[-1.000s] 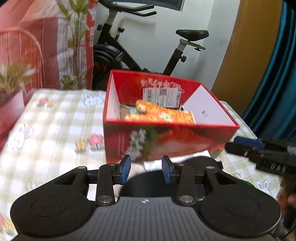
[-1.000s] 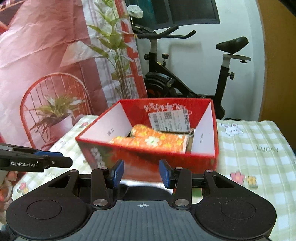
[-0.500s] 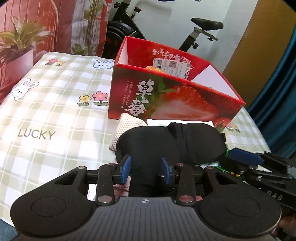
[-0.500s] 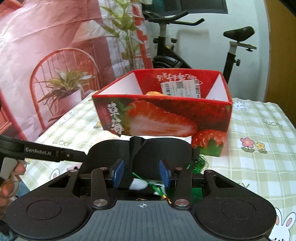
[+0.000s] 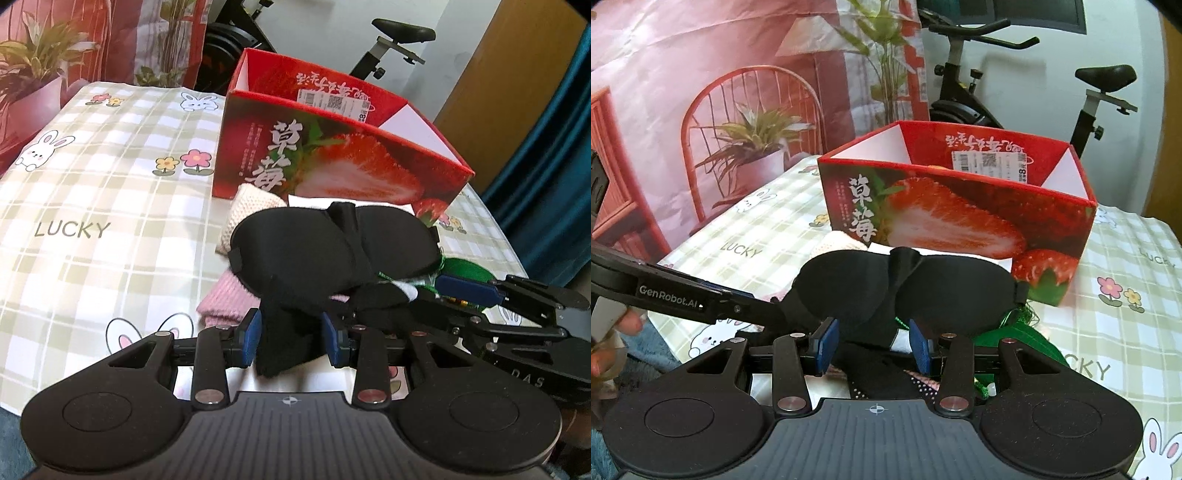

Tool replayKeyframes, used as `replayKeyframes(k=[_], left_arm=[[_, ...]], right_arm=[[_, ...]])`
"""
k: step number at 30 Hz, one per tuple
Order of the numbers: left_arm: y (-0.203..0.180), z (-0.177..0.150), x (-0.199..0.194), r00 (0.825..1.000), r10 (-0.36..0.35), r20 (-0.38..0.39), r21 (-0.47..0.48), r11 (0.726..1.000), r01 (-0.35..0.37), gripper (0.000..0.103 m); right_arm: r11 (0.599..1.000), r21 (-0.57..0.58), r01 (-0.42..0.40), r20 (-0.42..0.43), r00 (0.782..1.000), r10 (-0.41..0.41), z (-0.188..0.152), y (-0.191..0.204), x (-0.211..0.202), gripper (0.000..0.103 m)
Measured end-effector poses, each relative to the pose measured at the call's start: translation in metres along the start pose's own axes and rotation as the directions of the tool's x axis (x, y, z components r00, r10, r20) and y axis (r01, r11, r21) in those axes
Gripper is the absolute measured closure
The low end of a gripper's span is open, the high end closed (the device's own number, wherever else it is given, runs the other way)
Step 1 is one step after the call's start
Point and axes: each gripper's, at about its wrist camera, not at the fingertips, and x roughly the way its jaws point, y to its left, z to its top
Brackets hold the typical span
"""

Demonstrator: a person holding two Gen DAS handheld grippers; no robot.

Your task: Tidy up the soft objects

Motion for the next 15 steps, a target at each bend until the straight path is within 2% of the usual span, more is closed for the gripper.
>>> replayKeyframes(k=[8,12,15], left_arm=[[0.003,-0.002,0.007,1.000,-0.018,-0.023,-0.006,1.000,0.018,0.065],[0.006,-0.004,0.013,0.999,-0.027,-0.042,-0.023,0.999,0.026,0.065],[0.009,-0.005,0.017,0.998,-0.032,-0.049,-0.033,0.999,0.030,0.065]], right_arm=[[1.000,-0.020,-0.020,-0.059,0.998,0.019,-0.006,0.003,0.012,0.049],[1.000,-0.017,-0.001,-0.098,0.995,-0.001,-0.013,0.000,0.023,0.048],[0.999,0.041,0.004,-0.120,0.993,0.001,-0.017,-0.010,0.029,0.050]])
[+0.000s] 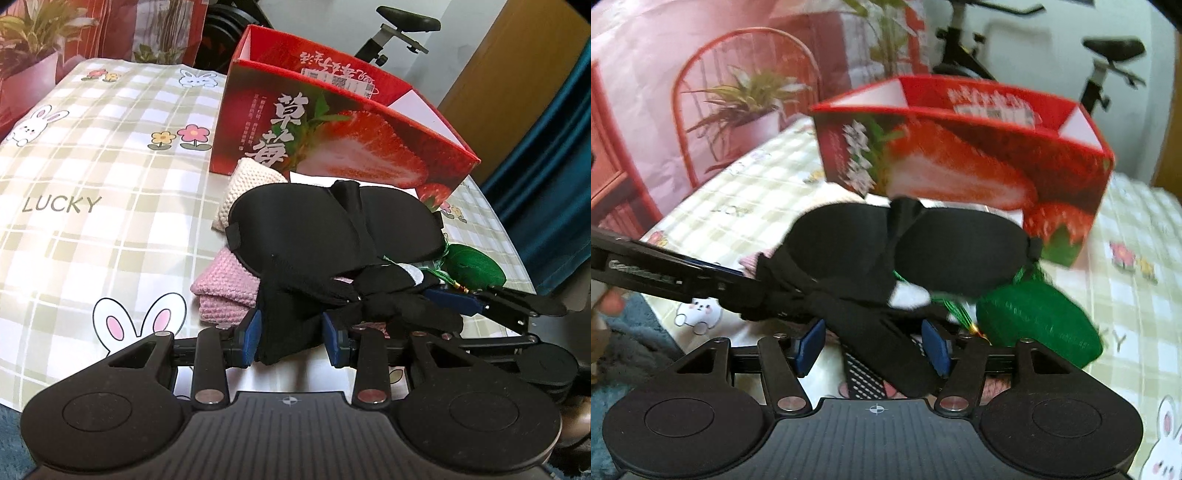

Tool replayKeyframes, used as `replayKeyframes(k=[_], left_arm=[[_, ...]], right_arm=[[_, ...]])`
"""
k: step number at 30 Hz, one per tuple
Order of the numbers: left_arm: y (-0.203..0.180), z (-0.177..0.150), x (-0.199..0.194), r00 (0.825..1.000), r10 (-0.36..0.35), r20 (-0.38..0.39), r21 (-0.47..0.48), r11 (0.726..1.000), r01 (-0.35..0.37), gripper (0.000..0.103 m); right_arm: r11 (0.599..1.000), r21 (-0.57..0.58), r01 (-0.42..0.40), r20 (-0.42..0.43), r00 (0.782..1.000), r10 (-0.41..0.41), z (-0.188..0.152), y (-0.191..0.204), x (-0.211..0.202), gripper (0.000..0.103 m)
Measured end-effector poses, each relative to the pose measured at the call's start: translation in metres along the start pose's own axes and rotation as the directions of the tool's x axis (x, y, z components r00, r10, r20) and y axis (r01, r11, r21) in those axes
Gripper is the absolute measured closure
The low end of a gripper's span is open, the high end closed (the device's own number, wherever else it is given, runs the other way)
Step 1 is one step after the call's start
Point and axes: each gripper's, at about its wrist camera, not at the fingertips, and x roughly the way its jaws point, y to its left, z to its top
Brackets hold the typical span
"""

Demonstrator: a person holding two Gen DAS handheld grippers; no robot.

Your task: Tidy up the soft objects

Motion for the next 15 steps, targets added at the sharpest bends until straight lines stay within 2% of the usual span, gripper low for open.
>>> replayKeyframes(k=[9,11,15], left_arm=[[-0.001,-0.002,0.008,1.000,-0.011,-0.013,0.016,1.000,0.011,0.065],[-0.002,-0.002,0.009,1.000,-0.016,-0.013,0.023,1.000,0.017,0.065],[-0.002,-0.002,0.010,0.999,-0.035,-0.016,0.032,0.999,0.035,0.066]], right_arm=[[0.999,0.048,-0.020,0.020,1.000,0.019,-0.002,-0.013,0.001,0.060],[0.998,0.053,-0.031,0.024,0.999,0.030,-0.001,-0.015,0.001,0.069],[0.997,0.051,-0.050,0.023,0.999,0.049,-0.001,-0.012,0.001,0.078]])
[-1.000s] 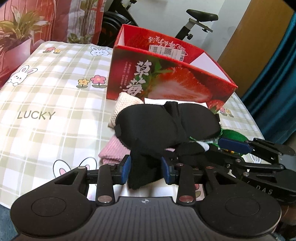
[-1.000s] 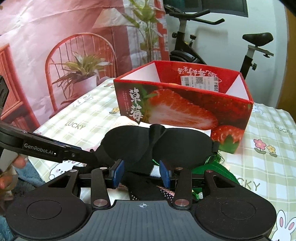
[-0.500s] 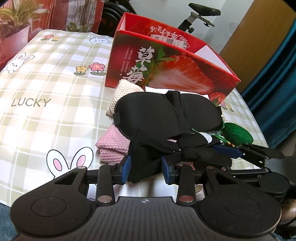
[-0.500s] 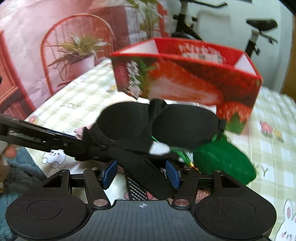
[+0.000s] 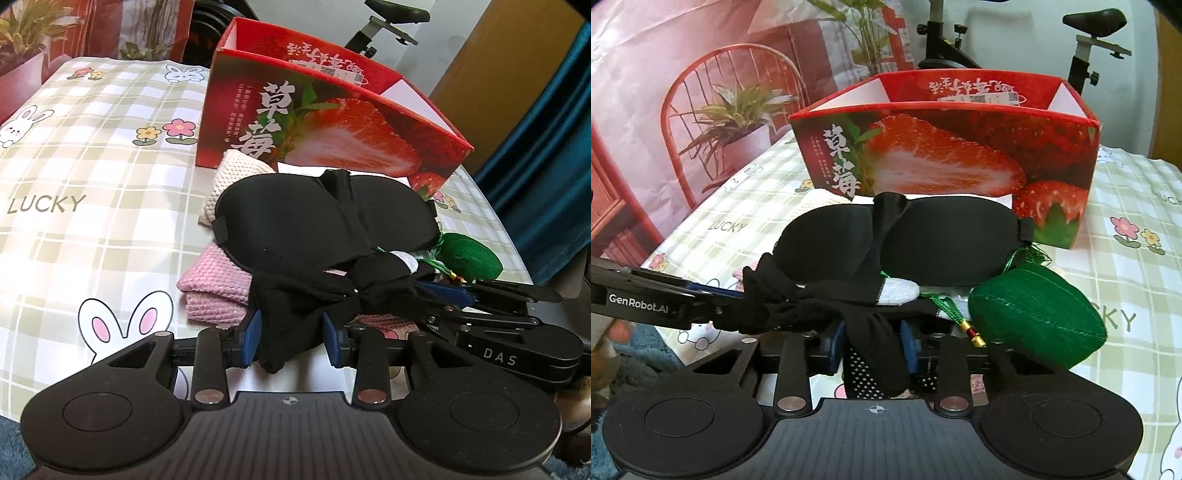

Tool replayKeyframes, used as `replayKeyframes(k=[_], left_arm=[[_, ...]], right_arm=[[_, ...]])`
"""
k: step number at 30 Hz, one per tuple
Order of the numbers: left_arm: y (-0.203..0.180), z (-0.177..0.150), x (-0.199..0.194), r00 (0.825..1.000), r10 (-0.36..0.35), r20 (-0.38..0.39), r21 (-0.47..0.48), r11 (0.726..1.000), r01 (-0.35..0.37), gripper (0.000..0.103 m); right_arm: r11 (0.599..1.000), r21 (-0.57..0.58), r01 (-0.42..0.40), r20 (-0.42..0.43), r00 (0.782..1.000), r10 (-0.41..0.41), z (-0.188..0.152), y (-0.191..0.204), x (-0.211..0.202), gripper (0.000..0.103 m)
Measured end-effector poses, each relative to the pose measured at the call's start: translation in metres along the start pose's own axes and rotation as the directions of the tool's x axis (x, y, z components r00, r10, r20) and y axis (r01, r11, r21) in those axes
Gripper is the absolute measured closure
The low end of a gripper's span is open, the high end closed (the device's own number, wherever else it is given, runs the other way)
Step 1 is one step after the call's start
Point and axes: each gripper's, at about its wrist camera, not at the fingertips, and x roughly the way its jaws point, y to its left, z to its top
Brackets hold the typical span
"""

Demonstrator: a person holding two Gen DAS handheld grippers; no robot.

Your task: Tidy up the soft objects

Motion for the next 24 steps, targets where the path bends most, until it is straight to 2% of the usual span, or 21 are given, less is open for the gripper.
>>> replayKeyframes(k=[13,16,19,24], left_arm=[[0.000,-0.002,0.000,0.999,-0.031,0.013,0.009,0.999,0.031,0.064],[0.005,-0.003,0.001,0.999,-0.029,0.024,-0.013,0.999,0.029,0.064],[0.013,-0.003,0.001,0.999,-0.028,0.043,-0.073,0.997,0.032,0.064],[0.011,-0.003,0.005,1.000,-0.027,0.009,-0.071,0.997,0.027,0.064]], right_arm=[[1.000,0.007,-0.004,-0.004,1.000,0.004,-0.001,0.000,0.001,0.080],[1.000,0.009,-0.006,-0.006,1.000,0.006,-0.002,-0.001,0.002,0.080],[1.000,0.010,-0.006,-0.009,1.000,0.006,-0.001,-0.001,0.002,0.079],[1.000,0.013,-0.005,-0.017,1.000,0.005,-0.002,0.000,0.003,0.079]])
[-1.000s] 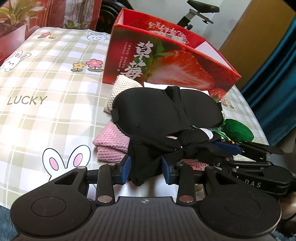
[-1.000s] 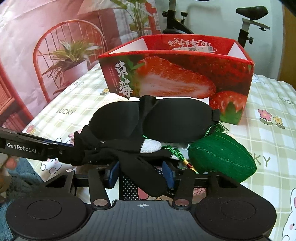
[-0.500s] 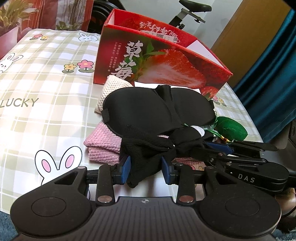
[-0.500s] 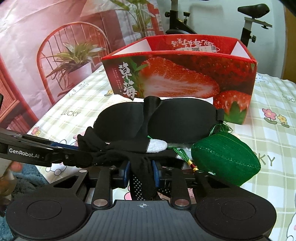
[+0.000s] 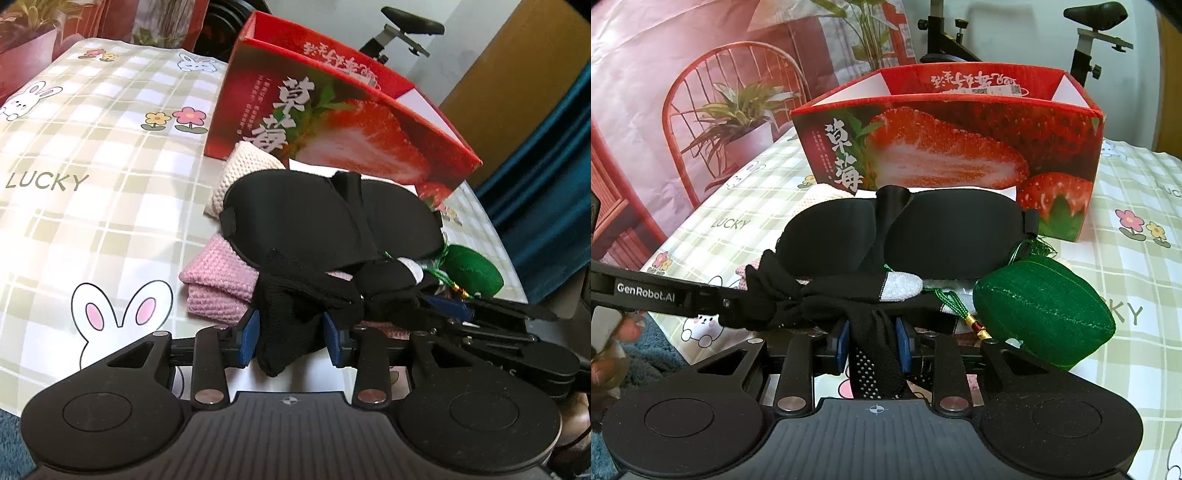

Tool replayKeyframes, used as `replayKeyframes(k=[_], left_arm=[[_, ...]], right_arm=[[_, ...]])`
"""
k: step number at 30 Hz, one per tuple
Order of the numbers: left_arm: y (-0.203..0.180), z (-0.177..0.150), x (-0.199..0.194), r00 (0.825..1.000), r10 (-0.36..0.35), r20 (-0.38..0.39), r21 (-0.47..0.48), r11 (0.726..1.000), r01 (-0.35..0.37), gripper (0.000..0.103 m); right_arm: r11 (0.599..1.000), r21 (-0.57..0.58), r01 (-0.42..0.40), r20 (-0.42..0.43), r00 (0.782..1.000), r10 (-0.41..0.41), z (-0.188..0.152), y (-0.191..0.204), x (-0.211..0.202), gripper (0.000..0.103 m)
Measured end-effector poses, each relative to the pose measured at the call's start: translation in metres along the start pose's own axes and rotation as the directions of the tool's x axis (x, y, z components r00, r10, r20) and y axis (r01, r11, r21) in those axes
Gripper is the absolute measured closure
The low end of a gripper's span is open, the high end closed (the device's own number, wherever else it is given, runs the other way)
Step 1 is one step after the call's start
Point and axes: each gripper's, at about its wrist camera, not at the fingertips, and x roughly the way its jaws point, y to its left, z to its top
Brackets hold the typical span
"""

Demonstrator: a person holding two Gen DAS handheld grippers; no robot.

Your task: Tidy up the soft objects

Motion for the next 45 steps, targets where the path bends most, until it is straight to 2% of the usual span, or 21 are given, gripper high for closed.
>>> replayKeyframes(k=[2,4,9,16,19,26,29,31,34,40,45], left_arm=[[0.001,0.000,-0.002,1.000,0.003,0.005,-0.006,1.000,-0.003,0.062],[0.008,0.000,-0.003,1.000,0.011,0.012,-0.045,0.999,-0.010,0.054],[0.025,-0.001,-0.005,1.000,0.005,0.016,-0.131,0.991,-0.003,0.052],[0.022,-0.007,0.012,0.997,-0.052,-0.054,-0.103,0.994,0.046,0.047],[0.020,-0.009,0.014,0.997,-0.061,-0.052,-0.092,0.994,0.056,0.043],[0.020,-0.010,0.018,0.997,-0.075,-0.037,-0.087,0.994,0.071,0.042],[0.019,-0.011,0.016,0.997,-0.073,-0.036,-0.085,0.994,0.070,0.048],[0.020,-0.010,0.013,0.996,-0.081,-0.030,-0.090,0.993,0.078,0.063],[0.017,-0.008,0.005,0.996,-0.089,-0.002,-0.076,0.993,0.089,0.076],[-0.004,-0.004,-0.015,0.996,-0.065,0.061,0.021,0.998,0.064,0.083],[-0.011,0.004,-0.035,0.988,-0.075,0.136,0.053,0.996,0.068,0.083]], right_arm=[[1.000,0.005,-0.002,0.000,1.000,0.002,0.000,0.000,0.000,0.079],[1.000,0.006,-0.003,0.000,1.000,0.003,0.000,-0.001,0.000,0.079],[1.000,0.008,-0.004,0.000,1.000,0.004,0.000,-0.001,0.000,0.079],[1.000,0.015,-0.003,-0.005,1.000,0.003,0.000,-0.002,0.001,0.079],[1.000,0.018,-0.003,-0.006,1.000,0.003,-0.001,-0.003,0.001,0.079],[1.000,0.020,-0.004,-0.006,1.000,0.005,-0.001,-0.003,0.001,0.079],[1.000,0.021,-0.005,-0.006,1.000,0.005,-0.001,-0.003,0.002,0.078],[1.000,0.020,-0.006,-0.005,1.000,0.006,-0.001,-0.003,0.002,0.078],[1.000,0.020,-0.013,0.002,1.000,0.013,-0.001,-0.001,-0.001,0.079],[0.999,-0.004,-0.039,0.036,0.999,0.039,0.004,0.006,-0.012,0.091],[0.998,-0.010,-0.058,0.085,0.995,0.059,0.011,0.008,-0.026,0.091]])
